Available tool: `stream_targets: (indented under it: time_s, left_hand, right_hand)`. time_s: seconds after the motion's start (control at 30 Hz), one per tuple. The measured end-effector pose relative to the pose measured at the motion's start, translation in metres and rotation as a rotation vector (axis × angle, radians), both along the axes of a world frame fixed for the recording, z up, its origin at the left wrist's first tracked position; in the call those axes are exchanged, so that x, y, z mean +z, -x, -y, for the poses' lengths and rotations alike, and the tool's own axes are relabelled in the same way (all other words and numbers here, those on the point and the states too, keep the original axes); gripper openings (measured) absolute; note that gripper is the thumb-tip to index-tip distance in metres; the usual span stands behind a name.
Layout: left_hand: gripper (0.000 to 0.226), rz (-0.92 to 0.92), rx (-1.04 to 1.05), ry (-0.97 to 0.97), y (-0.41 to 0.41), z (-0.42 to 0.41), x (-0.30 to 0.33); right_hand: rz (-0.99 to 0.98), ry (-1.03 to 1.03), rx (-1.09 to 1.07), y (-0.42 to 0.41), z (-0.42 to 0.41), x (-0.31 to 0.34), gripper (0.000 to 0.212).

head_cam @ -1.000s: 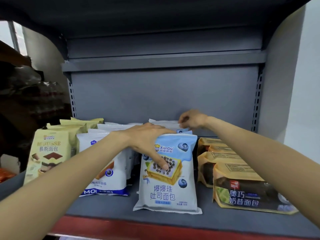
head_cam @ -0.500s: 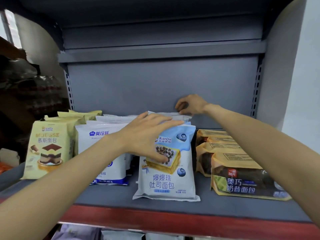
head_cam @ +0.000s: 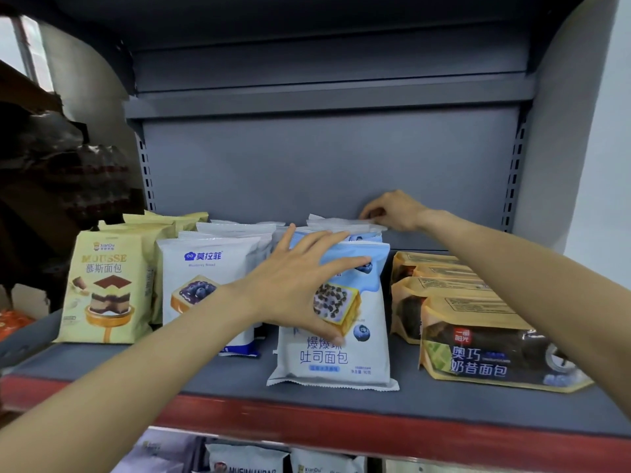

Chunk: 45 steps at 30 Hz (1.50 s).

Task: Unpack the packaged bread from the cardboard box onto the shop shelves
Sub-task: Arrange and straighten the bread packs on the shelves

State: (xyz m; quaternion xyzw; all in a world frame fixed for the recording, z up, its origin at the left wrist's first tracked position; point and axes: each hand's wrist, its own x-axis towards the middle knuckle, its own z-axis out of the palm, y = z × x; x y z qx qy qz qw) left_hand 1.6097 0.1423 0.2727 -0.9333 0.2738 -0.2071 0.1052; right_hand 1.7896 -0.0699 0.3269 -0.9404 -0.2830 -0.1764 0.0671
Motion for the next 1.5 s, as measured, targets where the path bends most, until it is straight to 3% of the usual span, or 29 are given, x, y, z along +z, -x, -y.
stream_targets:
  time_s: [0.2,0.37,0.53,0.63,0.73,0.83,0.97,1.07,1.5]
  left_hand:
    - [0.107,0.072,0.032,0.037,0.001,-0.002,-0.008]
    - [0.106,0.16,0.038,0.387,0.012,-0.008,-0.036]
    - [0.101,0.142,-0.025,0.678,0.016,-0.009,-0.06]
    - [0.102,0.056,-0.078,0.763,0.017,-0.008,-0.06]
    - [0.101,0.021,-0.09,0.773,0.017,-0.007,-0.059]
    - [0.101,0.001,-0.097,0.776,0.017,-0.008,-0.06]
    - [0.101,-0.014,-0.106,0.791,0.018,-0.008,-0.06]
    - [0.1,-0.022,-0.119,0.799,0.018,-0.008,-0.06]
    - [0.097,-0.016,-0.134,0.797,0.018,-0.008,-0.064]
  right_hand:
    - [0.013,-0.151,-0.06,0.033,0.014,0.013,0.024]
    - [-0.237,-0.148,-0.067,0.041,0.009,-0.004,0.023]
    - [-0.09,-0.299,-0.012,0.037,-0.007,-0.009,0.02]
    - [-0.082,-0.228,-0.042,0.032,-0.017,-0.015,0.027]
    - [-0.062,-0.175,-0.074,0.033,-0.016,-0.014,0.032]
    - [0.008,-0.316,-0.027,0.035,-0.01,-0.003,0.022]
    - [-0.163,-0.339,0.008,0.041,-0.017,-0.004,0.008]
    - [-0.146,-0.318,-0.026,0.039,-0.023,-0.007,0.002]
    - [-0.164,-0.33,-0.071,0.038,-0.014,-0.004,0.008]
